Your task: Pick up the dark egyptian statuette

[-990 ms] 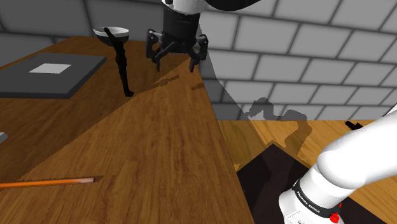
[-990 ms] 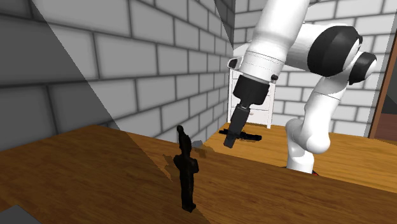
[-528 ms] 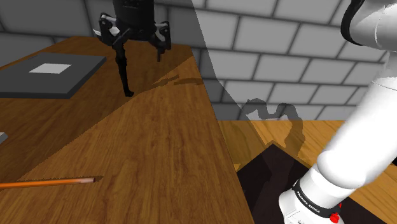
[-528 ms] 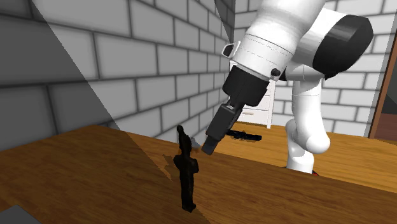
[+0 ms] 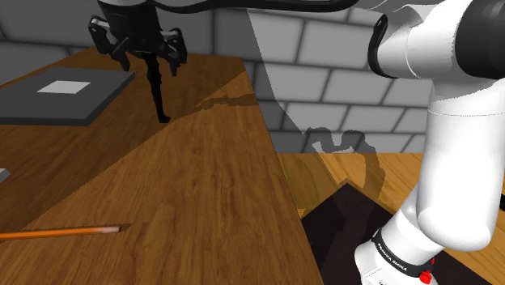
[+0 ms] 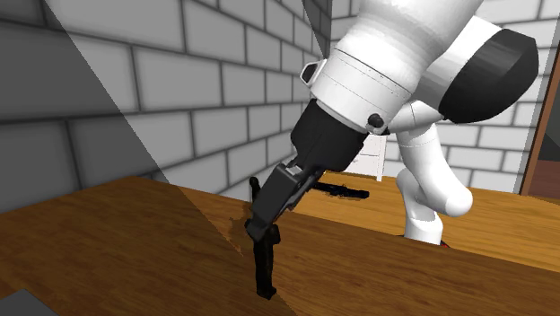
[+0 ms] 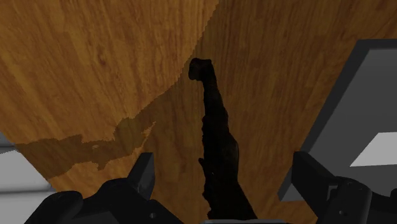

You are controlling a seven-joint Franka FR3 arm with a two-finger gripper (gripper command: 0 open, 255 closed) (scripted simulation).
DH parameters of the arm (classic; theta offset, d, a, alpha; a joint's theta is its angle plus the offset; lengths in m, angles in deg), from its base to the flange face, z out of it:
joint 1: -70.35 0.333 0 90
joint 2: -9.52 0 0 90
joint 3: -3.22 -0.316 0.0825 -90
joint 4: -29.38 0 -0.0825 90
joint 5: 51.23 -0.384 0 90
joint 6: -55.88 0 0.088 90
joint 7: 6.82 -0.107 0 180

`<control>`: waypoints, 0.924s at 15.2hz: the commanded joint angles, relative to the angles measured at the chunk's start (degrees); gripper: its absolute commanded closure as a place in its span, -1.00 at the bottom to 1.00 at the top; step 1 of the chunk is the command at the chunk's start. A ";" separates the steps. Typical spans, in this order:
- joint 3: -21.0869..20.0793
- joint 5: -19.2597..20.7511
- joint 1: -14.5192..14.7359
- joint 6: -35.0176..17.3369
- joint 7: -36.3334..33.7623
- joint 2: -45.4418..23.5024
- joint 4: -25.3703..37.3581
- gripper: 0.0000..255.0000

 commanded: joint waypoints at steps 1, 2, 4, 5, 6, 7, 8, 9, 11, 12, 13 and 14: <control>-0.03 -0.03 -0.60 -1.29 -0.85 0.16 -1.72 -1.00; -0.09 -0.16 -1.04 -2.03 -1.25 0.34 -2.75 -1.00; -0.17 -0.31 -1.68 -3.17 -1.87 0.58 -4.30 -1.00; -0.18 -0.32 -1.69 -3.17 -1.87 0.59 -4.31 -1.00; -0.16 -0.27 -1.61 -3.16 -1.93 0.52 -4.28 1.00; -0.15 -0.24 -1.53 -3.09 -1.93 0.49 -4.19 1.00; -0.14 -0.22 -1.50 -3.07 -1.92 0.45 -4.13 1.00; -0.13 -0.22 -1.50 -3.07 -1.91 0.45 -4.13 1.00; -0.15 -0.24 -1.51 -3.07 -1.93 0.48 -4.16 1.00; -0.15 -0.23 -1.51 -3.07 -1.93 0.47 -4.15 1.00; -0.14 -0.22 -1.49 -3.05 -1.93 0.46 -4.13 1.00; -0.14 -0.22 -1.47 -3.04 -1.93 0.45 -4.11 1.00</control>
